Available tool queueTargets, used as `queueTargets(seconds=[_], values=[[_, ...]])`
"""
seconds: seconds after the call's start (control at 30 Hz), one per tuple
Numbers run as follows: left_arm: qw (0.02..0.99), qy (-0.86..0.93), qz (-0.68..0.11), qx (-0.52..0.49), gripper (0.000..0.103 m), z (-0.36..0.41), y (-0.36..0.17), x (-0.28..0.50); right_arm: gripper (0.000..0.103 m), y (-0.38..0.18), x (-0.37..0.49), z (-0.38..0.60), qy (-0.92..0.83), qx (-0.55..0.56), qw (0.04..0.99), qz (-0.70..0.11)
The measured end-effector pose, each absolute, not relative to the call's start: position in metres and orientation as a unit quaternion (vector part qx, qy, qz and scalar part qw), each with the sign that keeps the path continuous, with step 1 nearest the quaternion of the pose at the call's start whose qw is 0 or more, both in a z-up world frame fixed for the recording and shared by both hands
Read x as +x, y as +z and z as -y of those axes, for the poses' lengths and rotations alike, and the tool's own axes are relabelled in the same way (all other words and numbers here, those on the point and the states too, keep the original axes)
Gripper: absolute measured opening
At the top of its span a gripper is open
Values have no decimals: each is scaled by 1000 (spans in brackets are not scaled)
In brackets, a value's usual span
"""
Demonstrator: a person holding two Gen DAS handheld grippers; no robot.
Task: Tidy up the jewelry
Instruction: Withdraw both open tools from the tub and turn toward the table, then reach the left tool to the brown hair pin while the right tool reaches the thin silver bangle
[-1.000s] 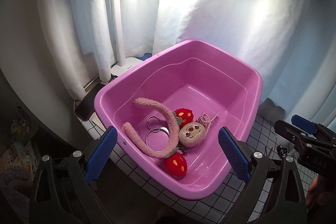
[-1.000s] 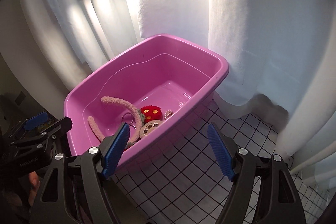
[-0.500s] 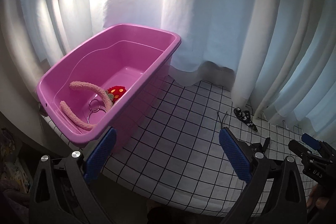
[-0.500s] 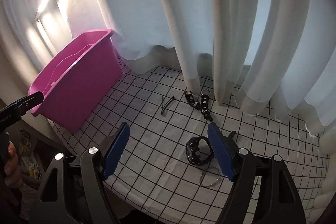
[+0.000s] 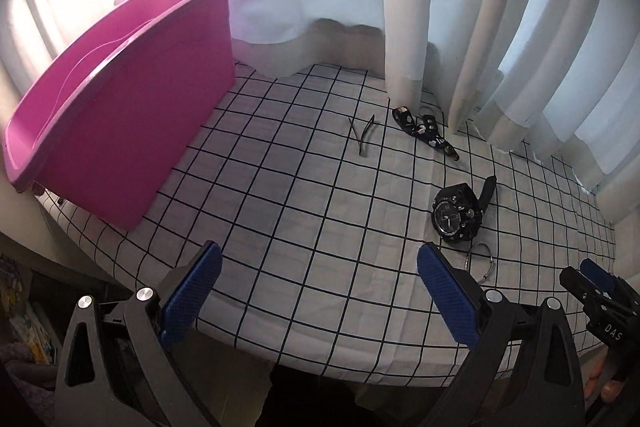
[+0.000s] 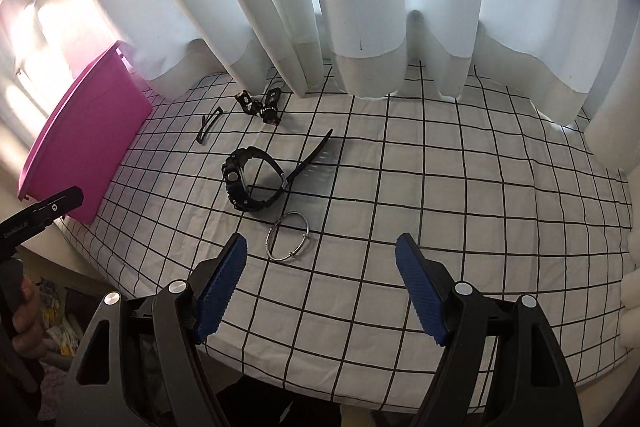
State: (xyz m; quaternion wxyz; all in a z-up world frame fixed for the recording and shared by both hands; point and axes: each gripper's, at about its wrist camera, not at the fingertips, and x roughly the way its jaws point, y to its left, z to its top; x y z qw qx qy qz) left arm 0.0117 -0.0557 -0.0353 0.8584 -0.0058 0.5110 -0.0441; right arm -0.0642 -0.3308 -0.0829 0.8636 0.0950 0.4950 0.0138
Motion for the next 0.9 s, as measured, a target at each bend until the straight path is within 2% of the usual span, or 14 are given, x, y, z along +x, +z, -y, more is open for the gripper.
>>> queueTargets(seconds=[0.3, 0.9], values=[[845, -57, -531, 17, 96, 68, -69, 38, 73, -117, -55, 310, 10, 125, 856, -501], [837, -118, -529, 74, 96, 85, -136, 161, 73, -170, -29, 283, -98, 162, 842, -505]])
